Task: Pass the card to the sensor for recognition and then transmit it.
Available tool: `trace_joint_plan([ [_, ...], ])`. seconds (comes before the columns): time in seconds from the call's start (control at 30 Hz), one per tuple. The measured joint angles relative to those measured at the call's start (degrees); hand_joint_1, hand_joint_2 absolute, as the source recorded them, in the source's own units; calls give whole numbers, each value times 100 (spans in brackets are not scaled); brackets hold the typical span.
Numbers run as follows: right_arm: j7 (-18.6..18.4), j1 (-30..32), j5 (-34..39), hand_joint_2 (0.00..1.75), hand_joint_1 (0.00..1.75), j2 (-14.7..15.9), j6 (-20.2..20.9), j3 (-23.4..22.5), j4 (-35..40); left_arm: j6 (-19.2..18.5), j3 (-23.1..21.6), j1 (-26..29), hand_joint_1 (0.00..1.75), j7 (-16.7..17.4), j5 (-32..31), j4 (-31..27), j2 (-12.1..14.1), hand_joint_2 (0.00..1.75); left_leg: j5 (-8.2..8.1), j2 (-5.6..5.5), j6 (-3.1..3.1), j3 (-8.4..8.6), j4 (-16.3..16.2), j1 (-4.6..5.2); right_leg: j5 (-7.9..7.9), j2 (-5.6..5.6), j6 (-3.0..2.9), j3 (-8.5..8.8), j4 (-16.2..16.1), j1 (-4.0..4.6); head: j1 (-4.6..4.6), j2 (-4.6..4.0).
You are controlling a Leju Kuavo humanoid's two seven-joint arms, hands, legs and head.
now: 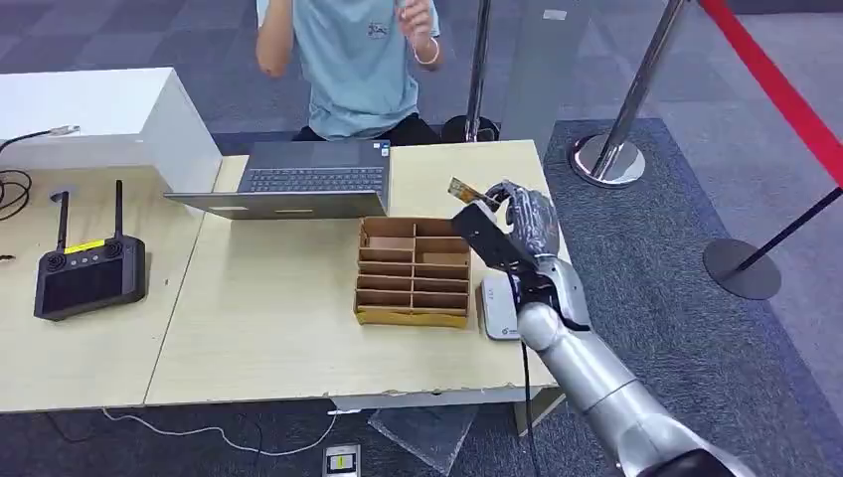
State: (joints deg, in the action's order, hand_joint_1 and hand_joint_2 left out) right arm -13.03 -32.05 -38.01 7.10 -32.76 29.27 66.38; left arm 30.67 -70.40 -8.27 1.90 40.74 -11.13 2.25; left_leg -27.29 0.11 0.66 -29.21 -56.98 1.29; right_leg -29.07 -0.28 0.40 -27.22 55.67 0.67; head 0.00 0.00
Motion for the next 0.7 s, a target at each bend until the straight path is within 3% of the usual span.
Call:
trace_joint_plan([
  [0.27, -4, -33, 287, 175, 175, 55, 50, 149, 0, 0, -31, 1, 0, -2, 11, 0, 0, 175, 0, 0, 0, -1, 0, 0, 0, 0, 0, 0, 0, 0, 0, 0],
  [0.47, -413, -474, 638, 175, 175, -103, 140, 341, -13, -15, -37, -19, 0, -11, 35, 0, 37, 175, 1, 5, -2, -4, 0, 0, 1, 1, -1, -5, 6, 1, -2, 0],
  [0.7, -103, -1122, 1124, 175, 175, -446, 6, 516, -372, -15, -37, -68, 0, -7, 83, 0, 48, 175, 4, 1, -4, -7, 0, -2, 1, -1, -1, -5, 9, 3, 0, 0],
])
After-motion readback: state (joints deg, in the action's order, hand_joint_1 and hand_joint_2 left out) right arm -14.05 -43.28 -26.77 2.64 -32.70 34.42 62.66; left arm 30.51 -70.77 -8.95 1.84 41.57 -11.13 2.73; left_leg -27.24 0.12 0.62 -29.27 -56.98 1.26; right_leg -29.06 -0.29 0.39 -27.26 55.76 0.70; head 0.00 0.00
